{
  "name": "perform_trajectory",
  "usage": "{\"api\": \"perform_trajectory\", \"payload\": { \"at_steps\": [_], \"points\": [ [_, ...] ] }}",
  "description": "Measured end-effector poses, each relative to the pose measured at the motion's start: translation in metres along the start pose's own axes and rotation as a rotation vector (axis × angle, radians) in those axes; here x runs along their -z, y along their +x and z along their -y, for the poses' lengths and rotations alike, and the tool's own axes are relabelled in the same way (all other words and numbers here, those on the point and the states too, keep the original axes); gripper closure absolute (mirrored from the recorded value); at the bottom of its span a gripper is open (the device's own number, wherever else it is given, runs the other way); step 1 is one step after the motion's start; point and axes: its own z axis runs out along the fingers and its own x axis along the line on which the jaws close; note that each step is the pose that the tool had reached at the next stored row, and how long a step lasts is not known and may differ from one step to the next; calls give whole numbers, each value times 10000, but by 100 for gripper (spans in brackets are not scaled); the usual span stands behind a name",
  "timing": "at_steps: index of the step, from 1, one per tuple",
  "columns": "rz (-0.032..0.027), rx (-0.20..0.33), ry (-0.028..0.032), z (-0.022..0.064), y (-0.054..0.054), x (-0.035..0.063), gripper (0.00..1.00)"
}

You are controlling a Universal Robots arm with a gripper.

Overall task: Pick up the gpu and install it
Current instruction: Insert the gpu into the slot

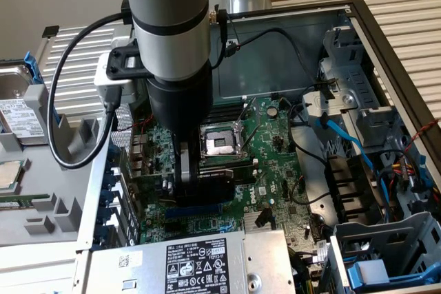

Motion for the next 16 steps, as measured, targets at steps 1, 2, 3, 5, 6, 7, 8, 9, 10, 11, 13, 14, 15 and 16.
{"api": "perform_trajectory", "payload": {
  "at_steps": [1,2,3,5,6,7,8,9,10,11,13,14,15,16],
  "points": [
    [0,0,0,-1,0,-1,73],
    [-1,0,-1,-1,0,-2,73],
    [0,0,0,-1,0,-4,73],
    [-2,1,-2,-3,-2,-6,73],
    [-2,1,-1,-3,-3,-8,73],
    [0,1,0,-3,-2,-11,73],
    [1,1,1,-4,-3,-16,73],
    [0,0,1,-4,-2,-19,73],
    [-3,1,-1,-5,-2,-20,73],
    [-5,1,-1,-5,-2,-22,73],
    [-7,1,-1,-5,-2,-22,73],
    [-8,0,0,-5,-2,-24,73],
    [-7,0,0,-5,-2,-26,73],
    [-6,0,1,-5,-2,-29,73]
  ]
}}
